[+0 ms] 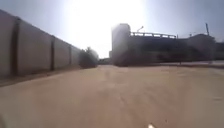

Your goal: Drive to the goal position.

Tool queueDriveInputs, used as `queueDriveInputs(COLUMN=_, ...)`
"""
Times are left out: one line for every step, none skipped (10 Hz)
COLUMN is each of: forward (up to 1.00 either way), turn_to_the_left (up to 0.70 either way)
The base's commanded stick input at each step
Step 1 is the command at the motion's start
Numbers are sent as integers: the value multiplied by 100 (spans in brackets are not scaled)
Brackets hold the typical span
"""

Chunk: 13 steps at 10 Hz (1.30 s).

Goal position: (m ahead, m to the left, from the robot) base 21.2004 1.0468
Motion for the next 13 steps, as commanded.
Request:
queueDriveInputs(forward=100, turn_to_the_left=0)
queueDriveInputs(forward=100, turn_to_the_left=0)
queueDriveInputs(forward=100, turn_to_the_left=0)
queueDriveInputs(forward=100, turn_to_the_left=0)
queueDriveInputs(forward=100, turn_to_the_left=0)
queueDriveInputs(forward=100, turn_to_the_left=0)
queueDriveInputs(forward=100, turn_to_the_left=0)
queueDriveInputs(forward=100, turn_to_the_left=0)
queueDriveInputs(forward=100, turn_to_the_left=0)
queueDriveInputs(forward=100, turn_to_the_left=16)
queueDriveInputs(forward=100, turn_to_the_left=0)
queueDriveInputs(forward=100, turn_to_the_left=0)
queueDriveInputs(forward=100, turn_to_the_left=0)
